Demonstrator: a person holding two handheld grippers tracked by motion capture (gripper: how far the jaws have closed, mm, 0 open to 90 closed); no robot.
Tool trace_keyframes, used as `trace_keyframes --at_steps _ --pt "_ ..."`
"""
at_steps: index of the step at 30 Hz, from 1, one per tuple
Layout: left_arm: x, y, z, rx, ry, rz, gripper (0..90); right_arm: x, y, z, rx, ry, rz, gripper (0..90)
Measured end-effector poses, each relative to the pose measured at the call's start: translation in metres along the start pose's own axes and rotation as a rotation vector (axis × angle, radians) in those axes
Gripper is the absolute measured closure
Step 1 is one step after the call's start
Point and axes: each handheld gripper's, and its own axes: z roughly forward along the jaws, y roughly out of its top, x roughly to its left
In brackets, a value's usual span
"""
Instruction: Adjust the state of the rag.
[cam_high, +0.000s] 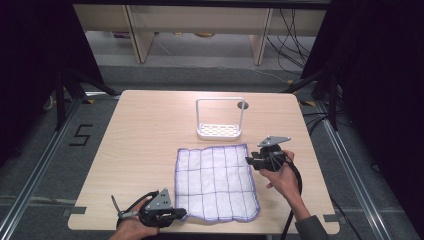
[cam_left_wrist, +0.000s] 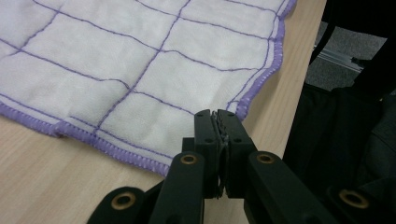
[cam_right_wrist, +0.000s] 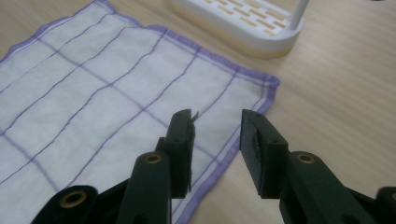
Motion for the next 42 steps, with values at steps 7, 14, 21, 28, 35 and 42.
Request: trace_keyframes --at_steps 7,14,21,28,35,42 --pt "0.004 -0.003 -0.005 0.008 0.002 0.019 86.5 0.028 -0.027 -0.011 0.002 0.034 -0.041 62.4" --pt "0.011 -0.007 -0.009 0.011 0.014 -0.003 83.2 0.024 -0.032 -0.015 0.018 0.032 0.004 61.2" --pt "0.025 -0.003 -0.018 -0.068 0.042 -0.09 63.1 0.017 -0.031 -0.01 -0.008 0.015 -0.005 58.0" --pt "0.084 0.021 -0.013 -0.094 0.219 -0.208 43.9 0.002 -0.015 -0.001 -0.037 0.016 0.006 55.0" --pt "0.132 0.048 0.013 -0.051 0.321 -0.224 40.8 -0.021 0.006 0.014 -0.053 0.0 0.013 54.1" --pt "0.151 0.063 0.033 -0.023 0.339 -0.211 39.8 -0.033 0.019 0.034 -0.02 -0.017 0.032 53.9"
